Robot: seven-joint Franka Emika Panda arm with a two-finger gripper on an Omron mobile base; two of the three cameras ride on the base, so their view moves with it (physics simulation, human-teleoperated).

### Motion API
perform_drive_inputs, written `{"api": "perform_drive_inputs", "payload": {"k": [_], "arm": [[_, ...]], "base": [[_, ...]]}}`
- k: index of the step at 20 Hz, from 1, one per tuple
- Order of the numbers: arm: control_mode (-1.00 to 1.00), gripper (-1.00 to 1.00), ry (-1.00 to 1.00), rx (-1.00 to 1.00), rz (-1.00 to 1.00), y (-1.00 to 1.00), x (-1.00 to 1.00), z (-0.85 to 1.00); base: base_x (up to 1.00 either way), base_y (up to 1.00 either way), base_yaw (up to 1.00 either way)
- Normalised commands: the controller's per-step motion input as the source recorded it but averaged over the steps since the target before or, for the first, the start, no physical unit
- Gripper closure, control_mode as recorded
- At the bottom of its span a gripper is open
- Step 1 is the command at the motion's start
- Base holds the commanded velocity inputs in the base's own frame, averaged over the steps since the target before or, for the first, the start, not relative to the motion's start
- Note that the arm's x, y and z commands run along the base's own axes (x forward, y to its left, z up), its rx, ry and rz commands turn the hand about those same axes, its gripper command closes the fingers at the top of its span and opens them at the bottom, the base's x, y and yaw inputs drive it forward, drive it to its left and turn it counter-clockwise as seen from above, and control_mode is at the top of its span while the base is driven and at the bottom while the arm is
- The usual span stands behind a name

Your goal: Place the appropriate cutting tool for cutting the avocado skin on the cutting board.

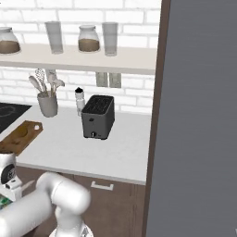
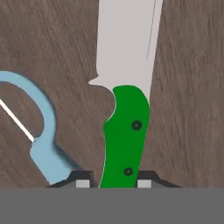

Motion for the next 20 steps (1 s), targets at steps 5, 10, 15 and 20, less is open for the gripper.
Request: {"api": "perform_drive_inputs", "payload": {"k": [5,10,15,20], "arm": [[-1.0,1.0,-0.05,-0.01,-0.24,0.0,-0.7,1.0],[-1.0,1.0,-0.08,-0.07,-0.18,0.02,-0.77,1.0],[-1.0,1.0,-0.13,-0.16,-0.17,0.06,-0.5,1.0],[-1.0,1.0,-0.09,-0.23,-0.18,0.26,0.08,1.0]], "base": [[0.0,0.0,0.0],[0.0,0.0,0.0],[0.0,0.0,0.0],[0.0,0.0,0.0]]}}
